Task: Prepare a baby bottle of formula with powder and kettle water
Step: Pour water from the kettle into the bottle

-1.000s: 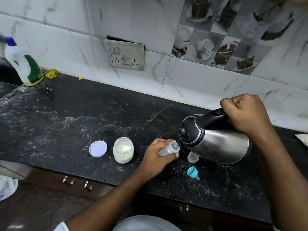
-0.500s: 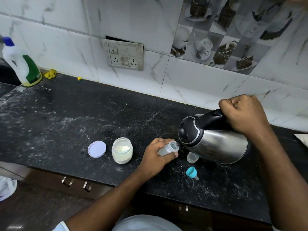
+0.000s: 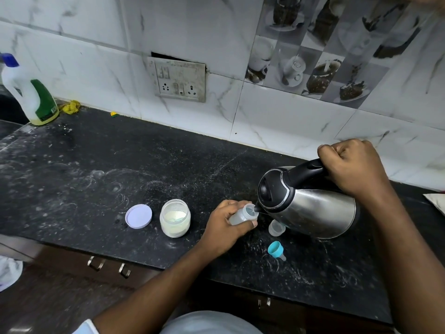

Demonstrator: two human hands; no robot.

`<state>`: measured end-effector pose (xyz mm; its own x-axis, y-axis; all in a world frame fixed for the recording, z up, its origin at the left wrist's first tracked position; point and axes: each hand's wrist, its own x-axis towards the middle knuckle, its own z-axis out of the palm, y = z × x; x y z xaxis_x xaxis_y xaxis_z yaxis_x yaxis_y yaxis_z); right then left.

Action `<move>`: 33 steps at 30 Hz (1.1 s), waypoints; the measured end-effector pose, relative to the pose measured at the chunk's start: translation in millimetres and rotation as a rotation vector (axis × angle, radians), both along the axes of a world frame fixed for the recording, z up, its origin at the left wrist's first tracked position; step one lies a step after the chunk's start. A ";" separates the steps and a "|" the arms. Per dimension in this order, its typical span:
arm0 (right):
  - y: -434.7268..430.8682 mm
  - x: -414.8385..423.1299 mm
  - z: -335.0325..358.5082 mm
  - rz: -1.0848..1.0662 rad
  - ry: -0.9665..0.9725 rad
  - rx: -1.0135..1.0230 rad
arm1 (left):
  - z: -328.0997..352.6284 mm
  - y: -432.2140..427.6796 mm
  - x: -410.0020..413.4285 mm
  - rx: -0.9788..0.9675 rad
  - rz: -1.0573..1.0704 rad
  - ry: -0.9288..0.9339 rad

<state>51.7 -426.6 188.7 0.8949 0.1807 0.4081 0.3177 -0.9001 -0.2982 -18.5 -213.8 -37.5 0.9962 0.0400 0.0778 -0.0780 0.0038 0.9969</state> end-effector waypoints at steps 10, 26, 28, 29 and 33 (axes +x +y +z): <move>-31.5 12.9 -20.0 -0.116 0.027 0.351 | 2.4 1.5 0.4 -0.080 -0.016 -0.005; -14.3 76.0 -76.5 -0.235 0.045 1.386 | -36.1 5.3 -6.1 -0.023 0.017 0.127; -3.4 86.1 -95.7 -0.277 0.079 1.438 | -44.2 4.0 -6.9 -0.008 0.009 0.147; 1.9 91.1 -106.2 -0.290 0.093 1.462 | -47.5 2.9 -7.4 0.005 0.004 0.147; 20.9 106.5 -146.8 -0.328 0.156 1.542 | -57.6 -3.0 -10.2 0.014 -0.006 0.149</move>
